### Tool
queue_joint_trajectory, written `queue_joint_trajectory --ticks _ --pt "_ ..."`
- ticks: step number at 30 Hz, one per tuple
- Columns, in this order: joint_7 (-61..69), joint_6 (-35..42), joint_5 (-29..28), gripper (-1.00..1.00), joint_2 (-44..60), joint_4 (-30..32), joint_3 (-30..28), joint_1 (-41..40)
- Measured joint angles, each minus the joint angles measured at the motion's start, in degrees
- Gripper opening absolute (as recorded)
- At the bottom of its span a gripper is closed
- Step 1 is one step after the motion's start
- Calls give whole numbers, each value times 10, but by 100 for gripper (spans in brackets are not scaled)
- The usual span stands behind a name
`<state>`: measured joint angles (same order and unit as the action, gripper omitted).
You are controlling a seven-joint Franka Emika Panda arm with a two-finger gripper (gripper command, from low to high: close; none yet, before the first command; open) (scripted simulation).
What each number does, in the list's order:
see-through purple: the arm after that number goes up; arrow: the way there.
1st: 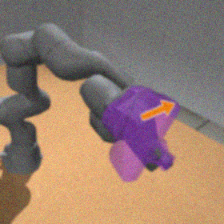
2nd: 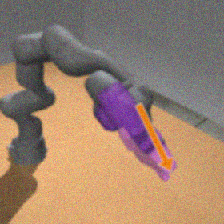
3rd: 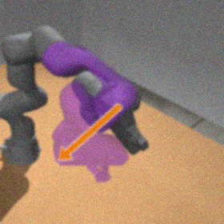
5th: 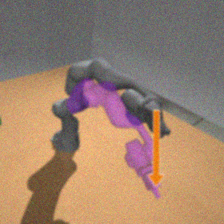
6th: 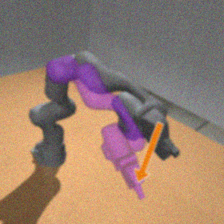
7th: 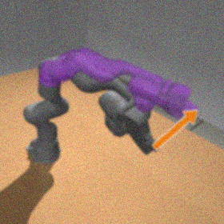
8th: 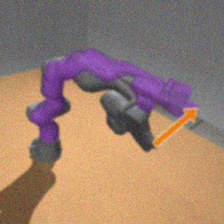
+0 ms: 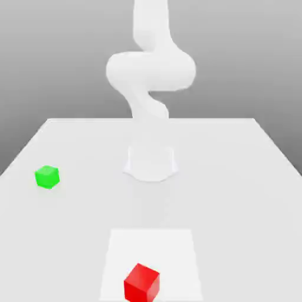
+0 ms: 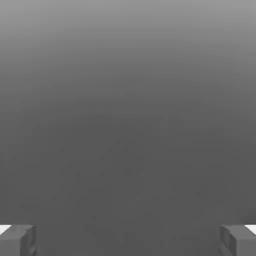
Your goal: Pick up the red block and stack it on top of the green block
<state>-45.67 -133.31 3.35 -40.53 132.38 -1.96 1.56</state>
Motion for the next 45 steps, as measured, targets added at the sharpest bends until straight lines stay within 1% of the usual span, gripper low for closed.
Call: queue_joint_trajectory --ticks 8,12,15,18,21,27,29,32,33,40,45 --pt "-4 -46 96 0 175 18 -39 37" --pt "-18 -70 127 0 260 28 -43 45" --pt "-37 -90 138 0 321 35 -41 46" --pt "-66 -113 135 0 379 44 -39 48" --pt "-105 -138 117 0 434 53 -44 53" --pt "-214 -192 37 0 529 72 -78 73" --pt "-220 -219 36 0 564 70 -80 74" --pt "-206 -266 56 0 622 61 -64 63" --pt "-203 -276 61 -100 635 59 -59 59" --pt "-204 -277 59 -100 635 59 -59 58" --pt "-231 -208 25 -100 553 74 -83 73"
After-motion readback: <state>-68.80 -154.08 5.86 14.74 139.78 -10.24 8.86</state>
